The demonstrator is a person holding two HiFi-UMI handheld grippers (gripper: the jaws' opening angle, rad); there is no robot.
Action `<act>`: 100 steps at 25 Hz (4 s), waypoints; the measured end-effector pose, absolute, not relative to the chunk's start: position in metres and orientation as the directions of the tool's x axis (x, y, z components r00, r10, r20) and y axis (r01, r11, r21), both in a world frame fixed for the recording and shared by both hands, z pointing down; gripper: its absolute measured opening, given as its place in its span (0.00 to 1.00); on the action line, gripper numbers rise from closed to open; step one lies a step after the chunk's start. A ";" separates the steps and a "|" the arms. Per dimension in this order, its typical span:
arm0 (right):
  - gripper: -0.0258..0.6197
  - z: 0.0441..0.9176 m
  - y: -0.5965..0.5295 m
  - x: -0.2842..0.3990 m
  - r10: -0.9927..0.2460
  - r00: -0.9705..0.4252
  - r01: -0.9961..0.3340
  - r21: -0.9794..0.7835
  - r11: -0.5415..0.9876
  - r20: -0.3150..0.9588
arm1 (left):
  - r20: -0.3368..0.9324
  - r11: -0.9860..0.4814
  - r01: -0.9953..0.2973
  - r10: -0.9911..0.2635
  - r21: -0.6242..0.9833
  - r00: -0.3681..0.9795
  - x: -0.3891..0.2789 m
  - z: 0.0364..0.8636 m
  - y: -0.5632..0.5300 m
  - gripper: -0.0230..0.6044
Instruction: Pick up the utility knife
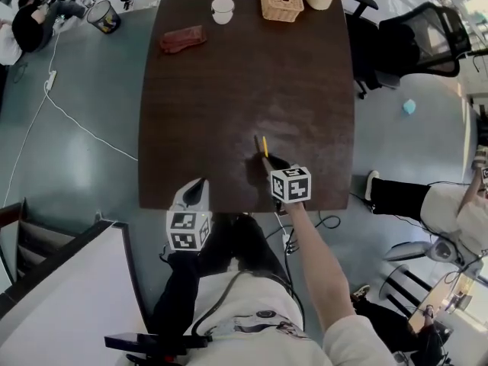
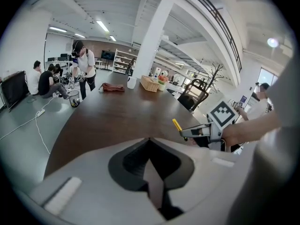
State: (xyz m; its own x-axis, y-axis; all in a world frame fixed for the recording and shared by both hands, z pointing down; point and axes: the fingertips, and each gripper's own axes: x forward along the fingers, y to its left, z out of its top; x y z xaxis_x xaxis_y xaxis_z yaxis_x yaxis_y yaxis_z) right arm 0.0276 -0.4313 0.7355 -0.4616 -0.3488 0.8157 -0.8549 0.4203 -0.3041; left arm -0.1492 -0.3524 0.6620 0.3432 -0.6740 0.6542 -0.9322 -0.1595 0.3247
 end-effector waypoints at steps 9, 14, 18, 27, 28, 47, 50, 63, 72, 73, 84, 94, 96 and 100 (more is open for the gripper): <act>0.12 0.591 -0.406 0.043 -0.613 -0.576 -0.817 -0.390 0.424 0.540 | 0.550 -0.234 -0.931 -0.755 0.282 0.356 -0.124 0.611 -0.362 0.04; 0.12 0.537 -0.382 0.069 -0.691 -0.584 -0.809 -0.370 0.456 0.426 | 0.462 -0.268 -0.933 -0.813 0.240 0.353 -0.125 0.577 -0.357 0.04; 0.12 0.517 -0.348 0.084 -0.691 -0.609 -0.790 -0.372 0.487 0.389 | 0.434 -0.218 -0.953 -0.852 0.213 0.292 -0.139 0.557 -0.333 0.04; 0.12 0.499 -0.288 0.091 -0.716 -0.609 -0.788 -0.364 0.496 0.342 | 0.439 -0.233 -0.953 -0.848 0.195 0.298 -0.133 0.556 -0.271 0.04; 0.12 0.497 -0.283 0.090 -0.721 -0.606 -0.790 -0.360 0.496 0.336 | 0.435 -0.242 -0.951 -0.848 0.194 0.304 -0.133 0.555 -0.265 0.04; 0.12 0.468 -0.059 0.030 -0.808 -0.546 -0.829 -0.283 0.482 0.221 | 0.357 -0.353 -0.914 -0.843 0.200 0.403 -0.145 0.540 -0.053 0.04; 0.12 0.459 -0.040 0.034 -0.814 -0.536 -0.835 -0.281 0.473 0.223 | 0.353 -0.367 -0.908 -0.838 0.200 0.416 -0.141 0.532 -0.039 0.04; 0.12 0.453 0.034 0.075 -0.822 -0.537 -0.832 -0.283 0.478 0.191 | 0.357 -0.401 -0.904 -0.831 0.149 0.427 -0.104 0.521 0.025 0.04; 0.12 0.449 0.077 0.107 -0.814 -0.549 -0.826 -0.266 0.496 0.189 | 0.370 -0.391 -0.911 -0.833 0.131 0.411 -0.070 0.517 0.076 0.04; 0.12 0.447 0.079 0.107 -0.816 -0.549 -0.827 -0.266 0.496 0.184 | 0.363 -0.391 -0.911 -0.837 0.129 0.410 -0.068 0.514 0.077 0.04; 0.12 0.424 0.078 0.077 -0.854 -0.512 -0.852 -0.178 0.492 0.091 | 0.213 -0.394 -0.916 -0.891 0.073 0.400 -0.069 0.464 0.065 0.04; 0.12 0.405 0.067 0.069 -0.878 -0.477 -0.876 -0.102 0.471 0.037 | 0.116 -0.373 -0.927 -0.920 0.028 0.374 -0.088 0.430 0.051 0.04; 0.12 0.401 0.065 0.070 -0.883 -0.468 -0.882 -0.083 0.464 0.028 | 0.103 -0.373 -0.927 -0.922 0.021 0.373 -0.090 0.425 0.048 0.04; 0.12 0.396 0.060 0.074 -0.894 -0.448 -0.893 -0.062 0.446 0.007 | 0.077 -0.379 -0.926 -0.923 -0.006 0.377 -0.088 0.416 0.045 0.04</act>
